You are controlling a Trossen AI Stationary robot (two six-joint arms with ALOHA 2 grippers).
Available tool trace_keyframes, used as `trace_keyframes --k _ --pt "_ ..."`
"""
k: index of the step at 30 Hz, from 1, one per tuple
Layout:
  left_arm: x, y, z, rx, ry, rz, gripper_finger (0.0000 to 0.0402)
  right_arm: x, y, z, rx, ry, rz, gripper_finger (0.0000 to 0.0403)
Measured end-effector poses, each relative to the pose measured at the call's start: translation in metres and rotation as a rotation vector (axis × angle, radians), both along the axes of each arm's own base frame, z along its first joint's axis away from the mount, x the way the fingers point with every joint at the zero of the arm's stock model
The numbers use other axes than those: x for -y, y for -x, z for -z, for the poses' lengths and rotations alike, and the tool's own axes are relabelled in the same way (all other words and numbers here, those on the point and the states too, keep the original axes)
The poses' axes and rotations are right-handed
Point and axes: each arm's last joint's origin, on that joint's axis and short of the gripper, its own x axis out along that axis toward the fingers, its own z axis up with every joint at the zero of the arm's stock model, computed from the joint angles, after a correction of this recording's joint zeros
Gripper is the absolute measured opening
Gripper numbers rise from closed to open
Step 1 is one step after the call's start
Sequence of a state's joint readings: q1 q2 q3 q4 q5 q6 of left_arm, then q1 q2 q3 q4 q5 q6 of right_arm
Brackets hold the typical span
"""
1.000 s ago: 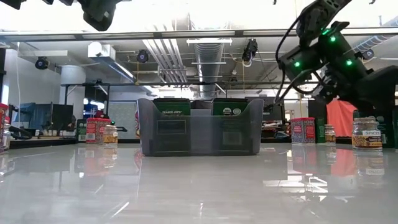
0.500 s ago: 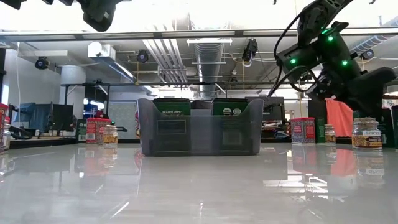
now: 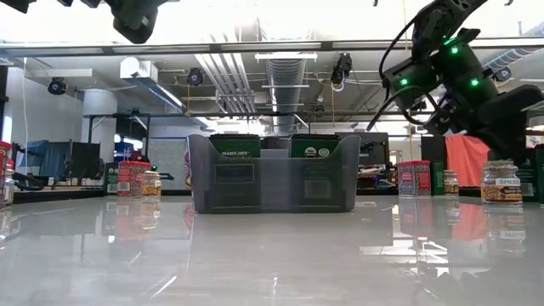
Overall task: Sort spices by type
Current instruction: Put the black seasoning can into the black bin
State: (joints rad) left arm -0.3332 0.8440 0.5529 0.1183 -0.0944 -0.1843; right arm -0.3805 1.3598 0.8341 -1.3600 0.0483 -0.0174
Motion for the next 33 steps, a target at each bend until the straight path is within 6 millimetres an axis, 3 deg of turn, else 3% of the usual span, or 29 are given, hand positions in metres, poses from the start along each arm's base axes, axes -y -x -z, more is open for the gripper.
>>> trace_keyframes --k 11,18,25,33 --pt "0.000 0.000 0.000 -0.003 -0.001 0.000 0.0230 -0.001 -0.001 -0.006 0.060 0.016 -0.002 0.0124" --pt "-0.001 0.002 0.002 -0.018 -0.038 0.006 0.0230 -0.007 -0.012 -0.039 0.160 0.082 0.018 0.0125" --pt "-0.002 0.005 0.007 -0.075 -0.058 0.006 0.0230 -0.028 -0.067 -0.087 0.276 0.169 -0.095 0.0122" --pt "-0.012 0.029 0.014 -0.306 0.090 -0.117 0.0230 -0.056 -0.131 -0.128 0.335 0.217 -0.236 0.0122"
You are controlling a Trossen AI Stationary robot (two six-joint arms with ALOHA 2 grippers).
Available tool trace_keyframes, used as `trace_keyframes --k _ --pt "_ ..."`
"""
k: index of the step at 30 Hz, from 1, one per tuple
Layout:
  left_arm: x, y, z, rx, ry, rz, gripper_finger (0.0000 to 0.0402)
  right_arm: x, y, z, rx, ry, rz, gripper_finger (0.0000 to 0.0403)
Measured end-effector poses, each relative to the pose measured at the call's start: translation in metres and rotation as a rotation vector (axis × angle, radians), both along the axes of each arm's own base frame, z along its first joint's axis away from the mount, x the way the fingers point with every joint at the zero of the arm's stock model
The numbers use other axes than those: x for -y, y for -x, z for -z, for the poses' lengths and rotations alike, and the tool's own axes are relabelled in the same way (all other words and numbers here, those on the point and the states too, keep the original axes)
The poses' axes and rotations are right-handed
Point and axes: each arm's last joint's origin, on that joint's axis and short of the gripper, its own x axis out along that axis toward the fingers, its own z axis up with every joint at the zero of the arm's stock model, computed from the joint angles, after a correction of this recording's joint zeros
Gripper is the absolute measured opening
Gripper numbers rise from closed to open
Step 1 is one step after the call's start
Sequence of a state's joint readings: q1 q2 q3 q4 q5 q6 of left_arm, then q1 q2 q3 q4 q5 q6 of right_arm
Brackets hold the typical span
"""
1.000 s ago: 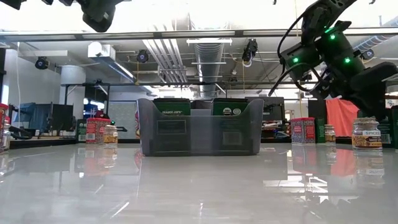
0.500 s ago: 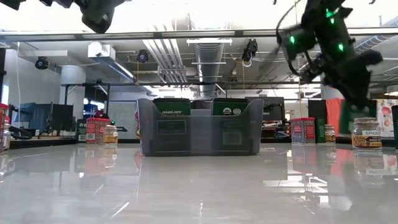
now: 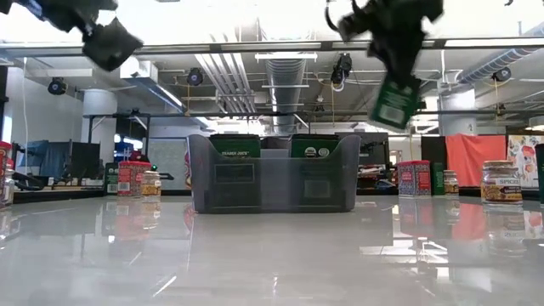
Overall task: Sort spices by type
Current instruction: Put the black seasoning can into the black bin
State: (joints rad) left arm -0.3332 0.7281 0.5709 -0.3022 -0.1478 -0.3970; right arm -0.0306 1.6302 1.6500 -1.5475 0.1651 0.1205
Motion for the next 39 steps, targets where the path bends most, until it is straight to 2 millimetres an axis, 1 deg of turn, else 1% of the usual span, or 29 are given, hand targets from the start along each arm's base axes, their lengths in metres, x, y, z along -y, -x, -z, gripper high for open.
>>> trace_keyframes --k 4,7,9,12,15,18,21,23,27,30,35,39 --pt "-0.003 0.007 0.010 -0.064 0.001 -0.048 0.0230 -0.010 -0.026 -0.018 0.078 0.002 -0.060 0.0125" --pt "-0.005 0.009 0.012 -0.065 -0.002 -0.095 0.0230 -0.015 -0.042 -0.026 0.112 0.003 -0.104 0.0124" --pt "-0.006 0.009 0.012 -0.065 0.007 -0.106 0.0230 -0.017 -0.052 -0.026 0.124 0.003 -0.126 0.0122" --pt "-0.006 0.008 0.013 -0.065 -0.004 -0.129 0.0230 -0.020 -0.066 -0.020 0.117 0.001 -0.148 0.0122" --pt "-0.007 0.007 0.020 -0.077 -0.075 -0.156 0.0230 -0.026 -0.076 -0.013 0.102 -0.020 -0.185 0.0126" --pt "-0.010 0.009 0.034 -0.077 -0.160 -0.196 0.0230 -0.033 -0.083 -0.012 0.113 -0.041 -0.204 0.0127" --pt "-0.011 0.011 0.047 -0.063 -0.173 -0.214 0.0230 -0.036 -0.089 -0.009 0.118 -0.044 -0.207 0.0122" --pt "-0.011 0.011 0.051 -0.062 -0.171 -0.211 0.0230 -0.034 -0.094 -0.005 0.111 -0.042 -0.204 0.0122" --pt "-0.011 0.012 0.051 -0.078 -0.156 -0.197 0.0230 -0.032 -0.103 0.006 0.087 -0.041 -0.197 0.0127" --pt "-0.010 0.011 0.051 -0.067 -0.121 -0.179 0.0230 -0.032 -0.104 0.005 0.091 -0.043 -0.185 0.0128" --pt "-0.009 0.013 0.071 -0.078 -0.113 -0.153 0.0230 -0.033 -0.103 0.004 0.109 -0.069 -0.161 0.0122" --pt "-0.011 0.014 0.082 -0.073 -0.132 -0.195 0.0230 -0.033 -0.107 0.013 0.092 -0.091 -0.148 0.0128"
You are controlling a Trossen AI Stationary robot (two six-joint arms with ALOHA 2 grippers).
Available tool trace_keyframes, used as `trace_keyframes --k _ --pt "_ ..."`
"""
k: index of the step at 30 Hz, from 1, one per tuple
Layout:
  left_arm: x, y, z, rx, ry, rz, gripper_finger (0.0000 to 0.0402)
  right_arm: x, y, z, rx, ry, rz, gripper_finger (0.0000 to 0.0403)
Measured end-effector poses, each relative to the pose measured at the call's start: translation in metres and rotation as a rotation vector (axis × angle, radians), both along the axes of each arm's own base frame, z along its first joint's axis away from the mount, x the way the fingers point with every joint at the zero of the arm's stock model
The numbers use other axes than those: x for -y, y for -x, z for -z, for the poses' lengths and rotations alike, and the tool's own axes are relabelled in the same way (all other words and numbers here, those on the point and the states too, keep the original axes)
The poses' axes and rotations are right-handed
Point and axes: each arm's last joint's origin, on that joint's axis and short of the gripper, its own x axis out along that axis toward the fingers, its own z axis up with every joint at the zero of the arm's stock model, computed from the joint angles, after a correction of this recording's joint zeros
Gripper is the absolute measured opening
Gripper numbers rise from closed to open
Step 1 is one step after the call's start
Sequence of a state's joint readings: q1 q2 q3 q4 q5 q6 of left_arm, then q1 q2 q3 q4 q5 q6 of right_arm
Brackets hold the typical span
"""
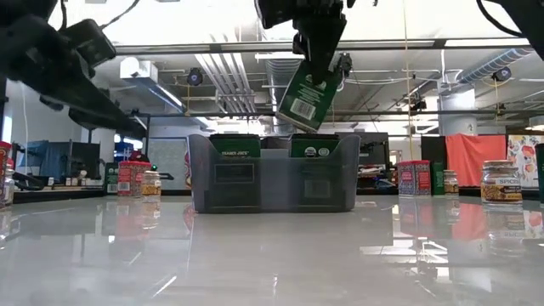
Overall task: Sort spices by type
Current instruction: Put the black seasoning can into the black bin
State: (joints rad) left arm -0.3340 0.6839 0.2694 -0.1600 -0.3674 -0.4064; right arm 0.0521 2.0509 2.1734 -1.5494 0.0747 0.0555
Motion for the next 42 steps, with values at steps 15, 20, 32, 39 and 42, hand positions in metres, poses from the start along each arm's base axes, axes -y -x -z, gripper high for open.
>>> trace_keyframes --k 15,20,32,39,42 --pt "-0.002 0.002 -0.003 -0.002 -0.087 -0.028 0.0230 0.023 -0.025 0.058 -0.136 -0.067 0.084 0.0128" --pt "-0.003 0.002 -0.004 0.000 -0.098 -0.021 0.0230 0.025 -0.027 0.067 -0.163 -0.107 0.097 0.0130" --pt "-0.003 0.008 -0.011 0.047 -0.089 0.039 0.0230 0.025 -0.025 0.074 -0.190 -0.106 0.094 0.0156" --pt "-0.003 0.009 -0.040 0.043 -0.090 0.082 0.0230 0.024 -0.025 0.077 -0.198 -0.107 0.083 0.0170" --pt "-0.003 0.010 -0.053 0.051 -0.093 0.075 0.0230 0.024 -0.024 0.075 -0.191 -0.107 0.083 0.0180"
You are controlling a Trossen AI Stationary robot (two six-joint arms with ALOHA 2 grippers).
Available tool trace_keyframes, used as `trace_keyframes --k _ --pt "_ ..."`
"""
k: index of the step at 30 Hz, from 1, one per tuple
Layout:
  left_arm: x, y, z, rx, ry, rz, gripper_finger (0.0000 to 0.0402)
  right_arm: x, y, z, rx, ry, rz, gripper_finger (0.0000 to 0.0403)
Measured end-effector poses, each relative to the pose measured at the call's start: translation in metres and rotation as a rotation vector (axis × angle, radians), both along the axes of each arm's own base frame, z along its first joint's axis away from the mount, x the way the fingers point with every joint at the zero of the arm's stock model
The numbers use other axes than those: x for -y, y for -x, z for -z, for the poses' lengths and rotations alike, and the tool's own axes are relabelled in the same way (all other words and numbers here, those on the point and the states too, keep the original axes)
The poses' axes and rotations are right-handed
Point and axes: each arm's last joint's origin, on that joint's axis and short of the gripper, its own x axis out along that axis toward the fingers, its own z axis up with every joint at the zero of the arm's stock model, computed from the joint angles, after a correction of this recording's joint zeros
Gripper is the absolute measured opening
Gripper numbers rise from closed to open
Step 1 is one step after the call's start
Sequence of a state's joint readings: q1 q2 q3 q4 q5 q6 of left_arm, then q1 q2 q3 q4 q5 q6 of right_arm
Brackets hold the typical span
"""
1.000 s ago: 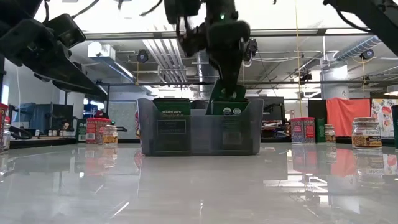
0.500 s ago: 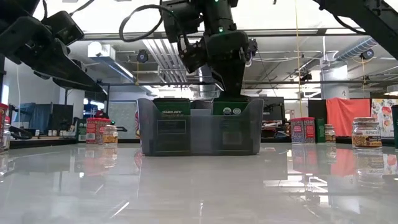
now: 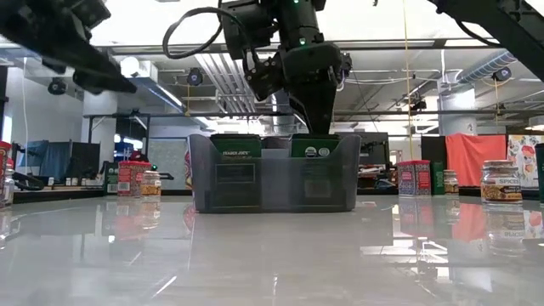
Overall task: Sort spices by type
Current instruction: Put the black seasoning can into the black bin
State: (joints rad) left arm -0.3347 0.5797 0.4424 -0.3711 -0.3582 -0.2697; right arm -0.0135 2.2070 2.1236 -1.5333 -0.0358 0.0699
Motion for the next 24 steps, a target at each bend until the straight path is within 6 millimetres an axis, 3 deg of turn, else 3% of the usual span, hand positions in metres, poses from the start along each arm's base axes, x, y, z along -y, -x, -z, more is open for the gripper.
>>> trace_keyframes --k 3,11,17,24 --pt "0.000 0.001 -0.005 -0.007 -0.013 0.005 0.0230 0.000 0.001 -0.011 0.026 0.001 0.000 0.0191" --pt "-0.002 0.001 -0.026 0.048 -0.025 -0.020 0.0230 -0.014 0.016 -0.061 0.159 0.068 -0.019 0.0228" --pt "0.002 -0.007 -0.035 0.268 -0.086 0.040 0.0230 -0.042 0.044 -0.103 0.258 0.174 -0.011 0.0259" --pt "0.009 -0.011 -0.040 0.376 -0.067 0.235 0.0230 -0.080 0.087 -0.119 0.329 0.240 0.021 0.0302"
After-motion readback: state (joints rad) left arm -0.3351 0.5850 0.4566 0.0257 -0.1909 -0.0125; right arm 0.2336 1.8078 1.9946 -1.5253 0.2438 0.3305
